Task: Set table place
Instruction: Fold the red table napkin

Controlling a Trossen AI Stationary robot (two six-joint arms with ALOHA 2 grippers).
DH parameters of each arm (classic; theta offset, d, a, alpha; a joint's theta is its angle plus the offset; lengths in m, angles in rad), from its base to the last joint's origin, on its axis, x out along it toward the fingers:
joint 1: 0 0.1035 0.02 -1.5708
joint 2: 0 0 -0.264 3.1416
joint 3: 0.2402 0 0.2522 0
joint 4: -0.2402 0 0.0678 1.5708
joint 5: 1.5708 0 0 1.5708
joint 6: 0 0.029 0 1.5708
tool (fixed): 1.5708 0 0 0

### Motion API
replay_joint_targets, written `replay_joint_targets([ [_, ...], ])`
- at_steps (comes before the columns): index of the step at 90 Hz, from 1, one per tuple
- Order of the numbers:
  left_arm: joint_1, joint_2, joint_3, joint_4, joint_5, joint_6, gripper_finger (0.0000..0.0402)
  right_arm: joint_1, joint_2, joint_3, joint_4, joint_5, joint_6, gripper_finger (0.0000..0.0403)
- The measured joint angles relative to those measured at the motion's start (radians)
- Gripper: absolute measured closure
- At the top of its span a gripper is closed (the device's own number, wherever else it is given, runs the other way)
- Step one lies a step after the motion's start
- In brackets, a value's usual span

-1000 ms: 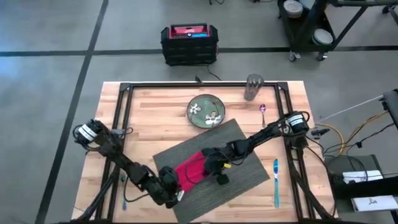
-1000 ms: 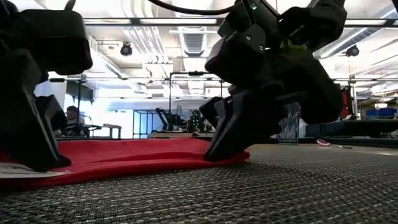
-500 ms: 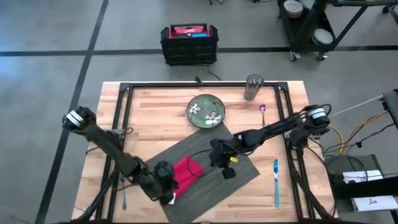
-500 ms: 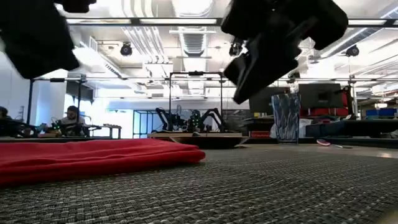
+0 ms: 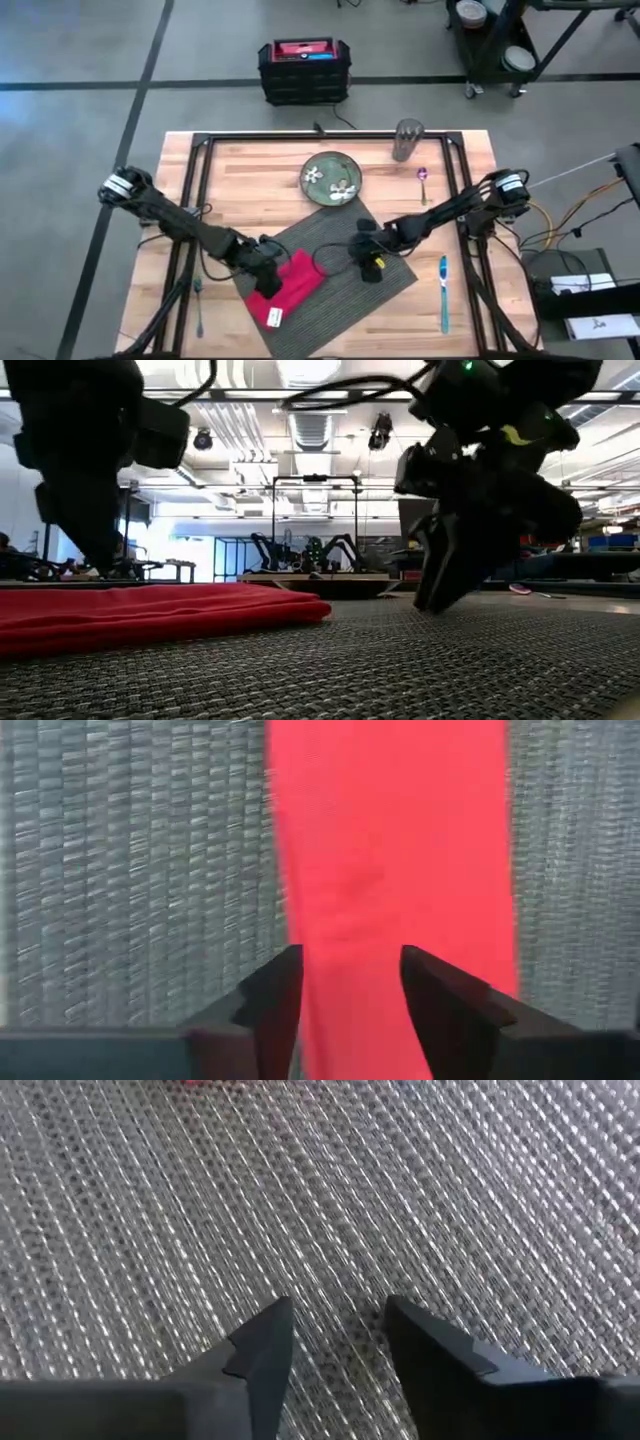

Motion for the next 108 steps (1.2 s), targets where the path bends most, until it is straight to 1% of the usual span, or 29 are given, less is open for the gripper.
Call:
replay_joint_targets([
  [16, 0.0, 0.068, -0.002, 0.04, 0.011, 0.009, 0.0201, 0.005, 0.002, -0.021, 0.032, 0.015, -0.012, 0.0223],
  [25, 0.0, 0.115, 0.001, 0.112, 0.021, 0.018, 0.0199, 0.007, 0.003, -0.025, 0.053, 0.024, -0.015, 0.0223],
  [33, 0.0, 0.163, 0.001, 0.188, 0.033, 0.034, 0.0207, 0.008, 0.003, -0.028, 0.061, 0.039, -0.016, 0.0228],
  [38, 0.0, 0.191, 0.003, 0.207, 0.032, 0.034, 0.0216, 0.008, 0.003, -0.028, 0.061, 0.048, -0.016, 0.0231],
  [49, 0.0, 0.239, 0.005, 0.192, 0.036, 0.042, 0.0241, 0.007, 0.003, -0.028, 0.064, 0.054, -0.016, 0.0238],
  [77, 0.0, 0.252, 0.004, 0.168, 0.008, 0.105, 0.03, 0.007, 0.004, -0.029, 0.069, 0.058, -0.011, 0.0251],
  [83, 0.0, 0.26, 0.003, 0.163, 0.007, 0.12, 0.0325, 0.007, 0.004, -0.029, 0.07, 0.058, -0.011, 0.0253],
  [90, 0.001, 0.267, 0.004, 0.165, 0.008, 0.123, 0.0372, 0.007, 0.004, -0.029, 0.07, 0.058, -0.004, 0.0256],
  [93, 0.001, 0.268, 0.004, 0.164, 0.007, 0.123, 0.0385, 0.007, 0.004, -0.029, 0.07, 0.058, -0.003, 0.0258],
  [100, 0.0, 0.26, 0.003, 0.162, 0.005, 0.121, 0.0391, 0.007, 0.0, -0.026, 0.062, 0.058, 0.0, 0.0262],
  [108, -0.001, 0.223, 0.002, 0.154, 0.005, 0.106, 0.0399, 0.007, -0.015, -0.009, 0.027, 0.061, 0.016, 0.0269],
])
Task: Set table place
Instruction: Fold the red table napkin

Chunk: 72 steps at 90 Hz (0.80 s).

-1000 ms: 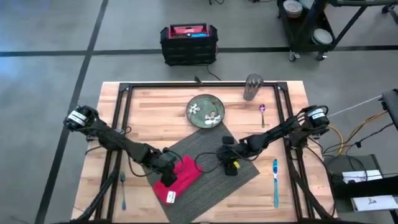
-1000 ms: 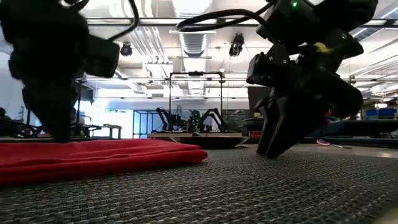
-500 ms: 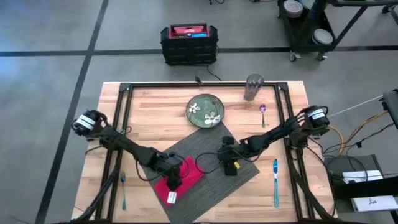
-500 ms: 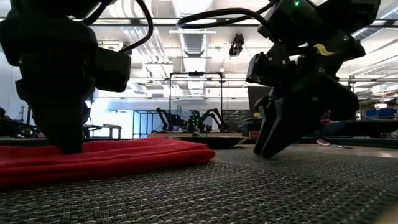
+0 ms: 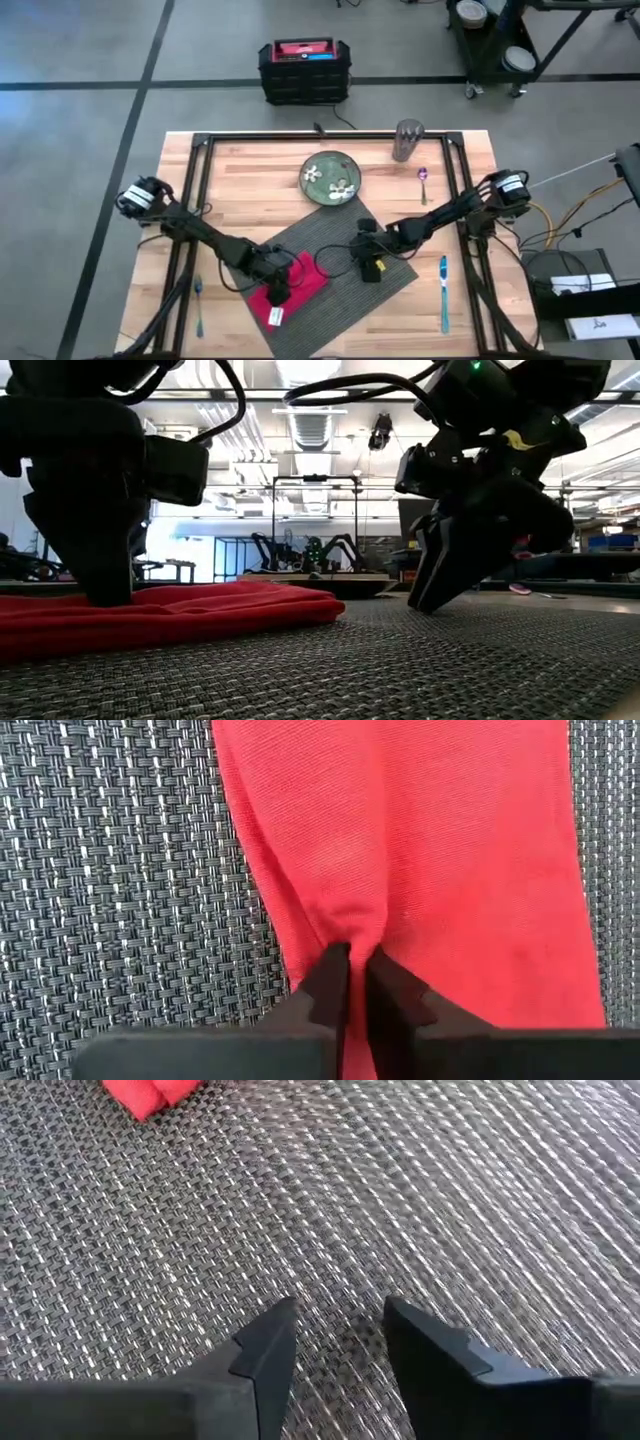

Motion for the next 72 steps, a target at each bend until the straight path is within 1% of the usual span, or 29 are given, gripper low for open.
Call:
replay_joint_targets([
  [7, -0.002, -0.047, -0.001, -0.017, -0.014, -0.02, 0.0401, 0.0, -0.037, 0.022, -0.056, 0.0, -0.015, 0.0275],
  [13, -0.008, -0.1, -0.011, -0.062, -0.045, -0.029, 0.0401, 0.0, -0.071, 0.041, -0.083, 0.0, -0.057, 0.0281],
  [19, -0.009, -0.148, -0.004, -0.066, -0.066, -0.047, 0.0402, -0.004, -0.1, 0.043, -0.104, 0.003, -0.109, 0.0287],
  [26, -0.02, -0.201, 0.0, -0.134, -0.087, -0.077, 0.0401, -0.012, -0.115, 0.044, -0.097, 0.041, -0.176, 0.0293],
  [33, -0.027, -0.219, -0.002, -0.186, -0.086, -0.091, 0.0401, -0.029, -0.112, 0.042, -0.096, 0.08, -0.225, 0.03],
  [39, -0.028, -0.229, -0.003, -0.233, -0.086, -0.098, 0.0401, -0.047, -0.08, 0.041, -0.084, 0.077, -0.251, 0.0306],
  [46, -0.028, -0.226, -0.002, -0.235, -0.087, -0.1, 0.0401, -0.058, -0.039, 0.039, -0.095, 0.067, -0.255, 0.0313],
  [55, -0.028, -0.21, -0.002, -0.235, -0.086, -0.123, 0.0401, -0.068, 0.011, 0.038, -0.097, 0.069, -0.21, 0.0323],
  [64, -0.031, -0.199, -0.002, -0.241, -0.081, -0.181, 0.0401, -0.073, 0.04, 0.041, -0.12, 0.076, -0.089, 0.0337],
  [72, -0.035, -0.194, -0.002, -0.243, -0.079, -0.246, 0.0401, -0.069, 0.044, 0.044, -0.159, 0.108, 0.025, 0.0352],
])
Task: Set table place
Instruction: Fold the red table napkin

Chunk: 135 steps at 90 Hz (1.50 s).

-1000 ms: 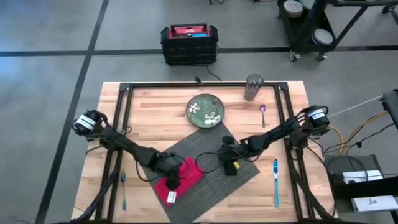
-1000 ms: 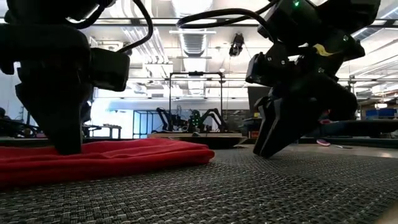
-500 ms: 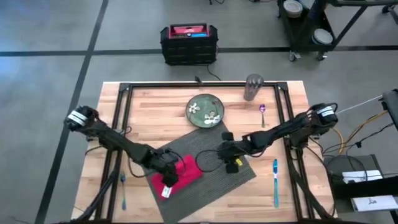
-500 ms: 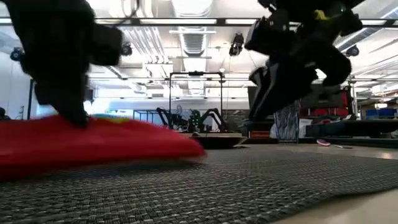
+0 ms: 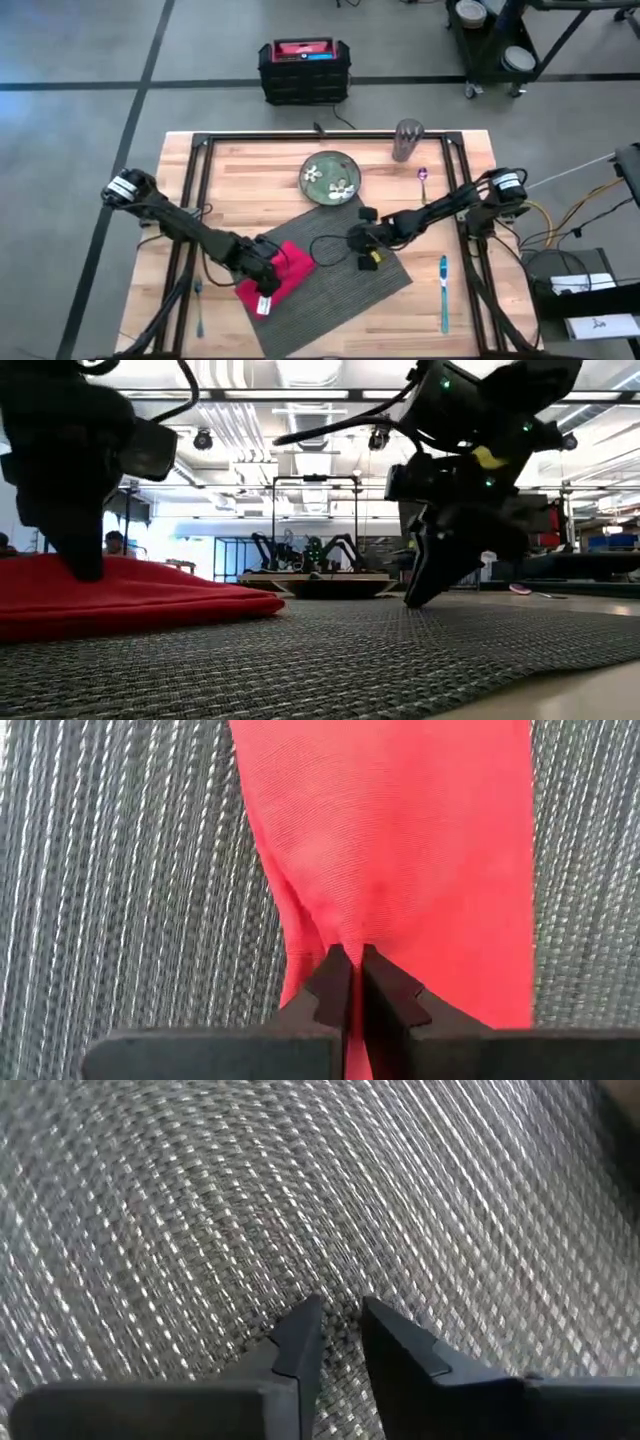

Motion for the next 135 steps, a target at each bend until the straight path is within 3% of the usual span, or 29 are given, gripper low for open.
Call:
replay_joint_targets([
  [25, -0.052, 0.01, -0.001, -0.052, -0.011, -0.326, 0.0401, 0.008, -0.011, -0.003, -0.124, 0.065, 0.264, 0.0388],
  [47, -0.149, 0.01, -0.002, -0.037, -0.124, -0.664, 0.0401, 0.008, -0.01, -0.005, -0.119, 0.073, 0.297, 0.0385],
  [57, -0.177, 0.01, -0.002, -0.021, -0.174, -0.731, 0.0401, 0.008, -0.009, -0.007, -0.108, 0.074, 0.297, 0.0383],
  [72, -0.178, 0.01, -0.002, 0.016, -0.17, -0.704, 0.0383, 0.008, -0.008, -0.007, -0.097, 0.074, 0.284, 0.0383],
  [79, -0.173, 0.01, -0.002, 0.002, -0.136, -0.596, 0.036, 0.008, -0.008, -0.008, -0.094, 0.074, 0.274, 0.0381],
  [87, -0.168, 0.007, -0.004, -0.012, -0.067, -0.41, 0.0329, 0.008, -0.009, -0.008, -0.092, 0.074, 0.23, 0.0378],
  [110, -0.172, -0.023, -0.004, -0.069, 0.129, -0.191, 0.0263, 0.018, -0.07, 0.01, -0.095, 0.043, 0.1, 0.0376],
  [126, -0.218, -0.017, -0.004, -0.088, 0.101, -0.095, 0.0254, 0.071, -0.062, 0.028, 0.233, -0.123, -0.014, 0.0379],
  [135, -0.25, 0.0, -0.013, -0.086, 0.087, -0.09, 0.0261, 0.09, 0.005, 0.034, 0.404, -0.143, -0.02, 0.0381],
])
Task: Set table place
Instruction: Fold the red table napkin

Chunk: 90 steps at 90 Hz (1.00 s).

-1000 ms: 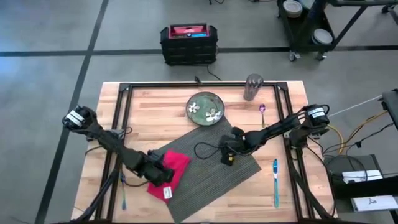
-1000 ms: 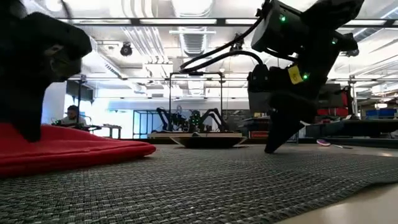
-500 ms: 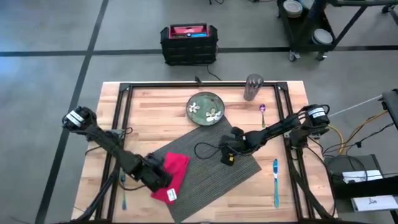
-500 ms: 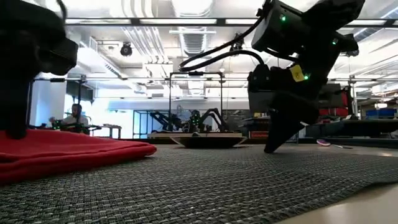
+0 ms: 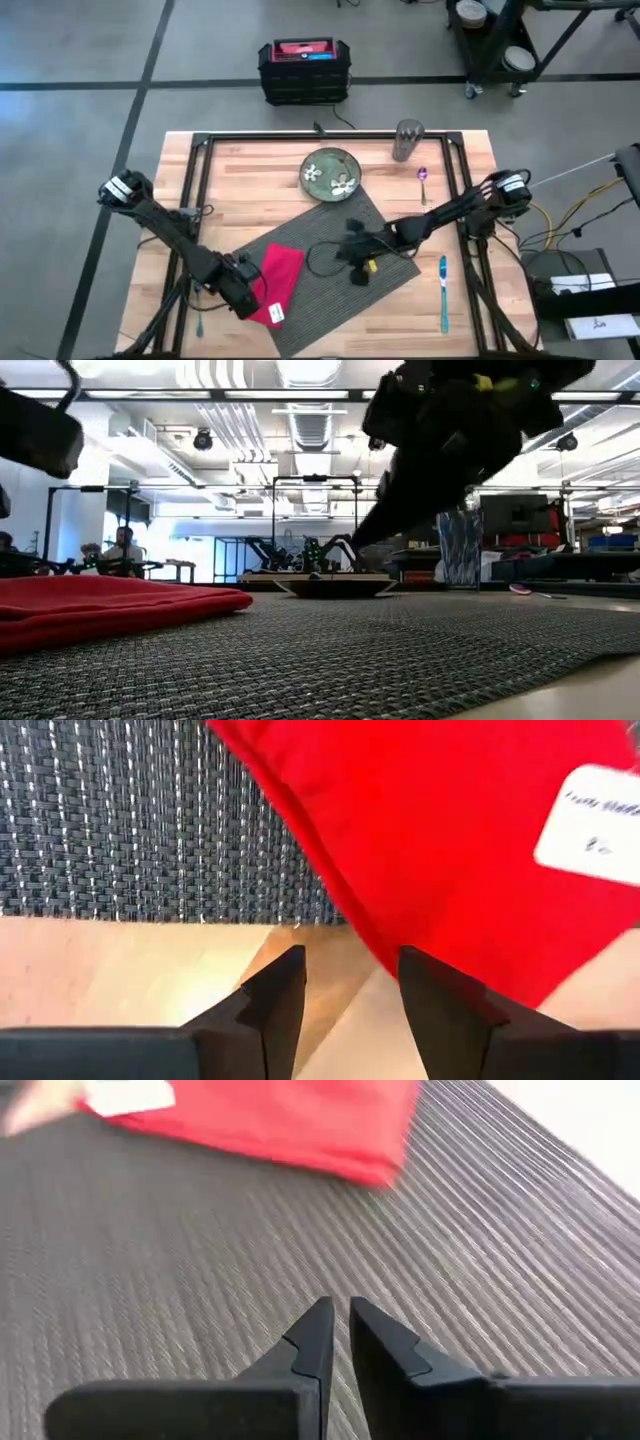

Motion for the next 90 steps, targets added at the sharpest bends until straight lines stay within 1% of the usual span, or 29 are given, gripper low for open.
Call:
replay_joint_targets([
  [8, -0.038, 0.013, -0.009, 0.038, -0.043, -0.01, 0.0271, -0.002, 0.082, 0.055, 0.067, 0.005, 0.0, 0.0387],
  [22, -0.064, 0.04, -0.025, 0.151, -0.087, -0.009, 0.0287, -0.006, 0.246, 0.199, 0.049, 0.01, -0.044, 0.0395],
  [31, -0.066, 0.061, -0.031, 0.203, -0.094, -0.008, 0.0289, -0.011, 0.329, 0.309, -0.013, 0.009, -0.066, 0.0395],
  [39, -0.066, 0.088, -0.031, 0.254, -0.095, -0.008, 0.029, -0.021, 0.378, 0.389, -0.108, 0.021, -0.088, 0.0395],
  [46, -0.066, 0.11, -0.031, 0.318, -0.097, -0.005, 0.029, -0.027, 0.404, 0.445, -0.146, 0.028, -0.101, 0.0395],
  [56, -0.066, 0.135, -0.031, 0.403, -0.104, -0.004, 0.029, -0.035, 0.418, 0.484, -0.159, 0.029, -0.135, 0.0395],
  [71, -0.066, 0.157, -0.03, 0.502, -0.128, -0.007, 0.029, -0.051, 0.42, 0.51, -0.152, 0.037, -0.158, 0.0394],
  [90, -0.06, 0.163, -0.017, 0.588, -0.207, -0.004, 0.029, -0.067, 0.426, 0.512, -0.15, 0.037, -0.178, 0.0394],
])
